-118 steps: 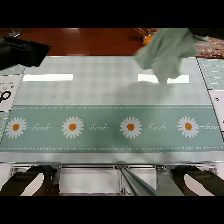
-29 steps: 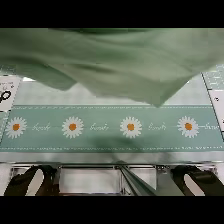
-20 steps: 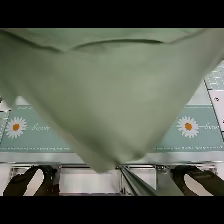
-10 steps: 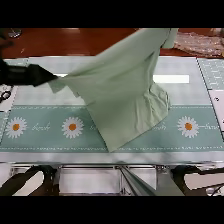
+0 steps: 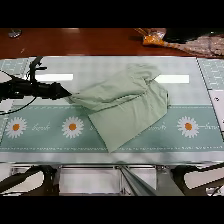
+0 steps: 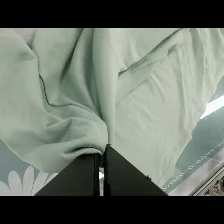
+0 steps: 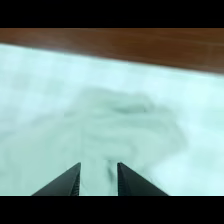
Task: Fold the shirts.
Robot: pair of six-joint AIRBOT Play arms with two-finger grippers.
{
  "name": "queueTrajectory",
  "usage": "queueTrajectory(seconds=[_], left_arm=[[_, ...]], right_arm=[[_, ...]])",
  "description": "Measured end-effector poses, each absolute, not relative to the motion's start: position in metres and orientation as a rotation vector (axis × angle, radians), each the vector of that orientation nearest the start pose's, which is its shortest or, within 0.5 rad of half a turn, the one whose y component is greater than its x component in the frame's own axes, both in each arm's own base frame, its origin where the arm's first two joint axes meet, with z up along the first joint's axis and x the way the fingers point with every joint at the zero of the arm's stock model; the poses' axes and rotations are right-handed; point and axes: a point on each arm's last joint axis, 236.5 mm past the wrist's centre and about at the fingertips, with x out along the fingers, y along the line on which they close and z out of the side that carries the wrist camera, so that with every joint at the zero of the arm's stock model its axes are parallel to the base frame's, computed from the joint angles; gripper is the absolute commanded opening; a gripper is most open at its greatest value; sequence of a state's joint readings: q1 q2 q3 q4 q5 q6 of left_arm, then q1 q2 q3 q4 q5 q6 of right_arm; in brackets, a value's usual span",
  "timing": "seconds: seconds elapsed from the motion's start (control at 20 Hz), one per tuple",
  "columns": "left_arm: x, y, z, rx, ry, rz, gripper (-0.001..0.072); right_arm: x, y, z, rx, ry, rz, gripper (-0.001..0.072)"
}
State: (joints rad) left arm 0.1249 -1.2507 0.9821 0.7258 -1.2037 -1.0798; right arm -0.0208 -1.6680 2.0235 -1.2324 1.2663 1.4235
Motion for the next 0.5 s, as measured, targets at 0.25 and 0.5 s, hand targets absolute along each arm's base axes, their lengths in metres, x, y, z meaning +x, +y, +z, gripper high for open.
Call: queueTrajectory(seconds=[0.25, 0.5], left_arm=[[0.358, -0.121, 0.024, -0.479, 1.171, -0.620, 0.0022], [0.358, -0.121, 0.023, -0.473, 1.169, -0.622, 0.0022]], right_arm=[[0.432, 0.030, 0.122, 0.214, 1.208, 0.264, 0.0437], [0.309, 0.079, 0.051, 0.514, 1.329, 0.292, 0.0536]])
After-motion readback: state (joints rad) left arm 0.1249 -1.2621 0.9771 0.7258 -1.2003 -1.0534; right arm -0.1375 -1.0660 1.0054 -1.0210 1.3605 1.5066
